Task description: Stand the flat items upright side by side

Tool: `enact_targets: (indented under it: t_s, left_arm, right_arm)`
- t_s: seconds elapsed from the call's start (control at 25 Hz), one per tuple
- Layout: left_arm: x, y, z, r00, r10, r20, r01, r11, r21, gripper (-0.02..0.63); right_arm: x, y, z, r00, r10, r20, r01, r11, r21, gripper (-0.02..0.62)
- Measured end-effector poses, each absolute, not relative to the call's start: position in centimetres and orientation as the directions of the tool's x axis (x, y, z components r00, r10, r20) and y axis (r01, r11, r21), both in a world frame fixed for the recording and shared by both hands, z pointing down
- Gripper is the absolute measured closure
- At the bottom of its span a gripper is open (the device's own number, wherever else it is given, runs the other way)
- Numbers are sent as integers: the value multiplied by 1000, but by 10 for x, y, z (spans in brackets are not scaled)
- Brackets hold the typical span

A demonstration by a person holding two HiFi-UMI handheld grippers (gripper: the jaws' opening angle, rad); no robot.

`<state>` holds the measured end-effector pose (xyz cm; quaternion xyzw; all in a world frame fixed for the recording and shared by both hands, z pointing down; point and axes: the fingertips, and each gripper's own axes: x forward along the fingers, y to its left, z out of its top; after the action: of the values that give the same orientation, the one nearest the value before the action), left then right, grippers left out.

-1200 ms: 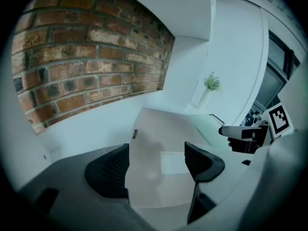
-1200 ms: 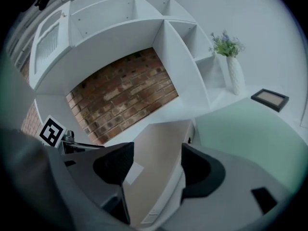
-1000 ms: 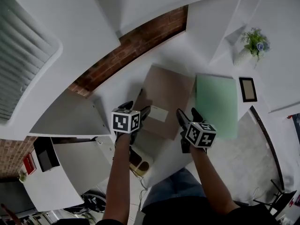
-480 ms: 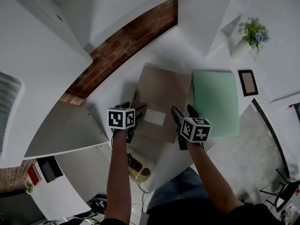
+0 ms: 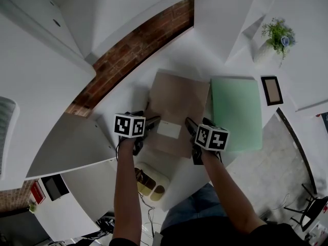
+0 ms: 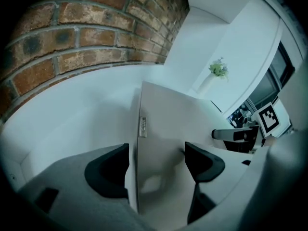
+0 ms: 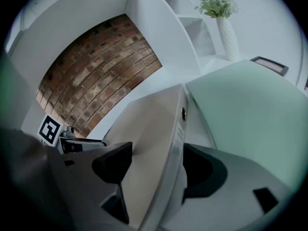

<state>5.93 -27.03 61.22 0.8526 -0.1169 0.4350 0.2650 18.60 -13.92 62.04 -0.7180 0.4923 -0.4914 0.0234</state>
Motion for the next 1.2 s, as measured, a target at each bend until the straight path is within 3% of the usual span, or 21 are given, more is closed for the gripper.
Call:
enact_targets:
  t_s: [0.32, 0.72, 1.2]
  left_arm:
    - [63, -268, 616, 606, 77, 792, -412, -821, 395, 273]
    - [62, -260, 606, 610, -11, 792, -452, -826, 337, 273]
    - [66, -232, 515, 712, -230, 664, -481, -848, 222, 273]
  right_arm:
    - [183, -144, 627, -19, -751, 661, -600, -520, -608, 285]
    - [183, -138, 618, 20, -756, 654, -634, -516, -576, 302]
    - [200, -125, 530, 71, -899, 433, -780, -320, -538, 302]
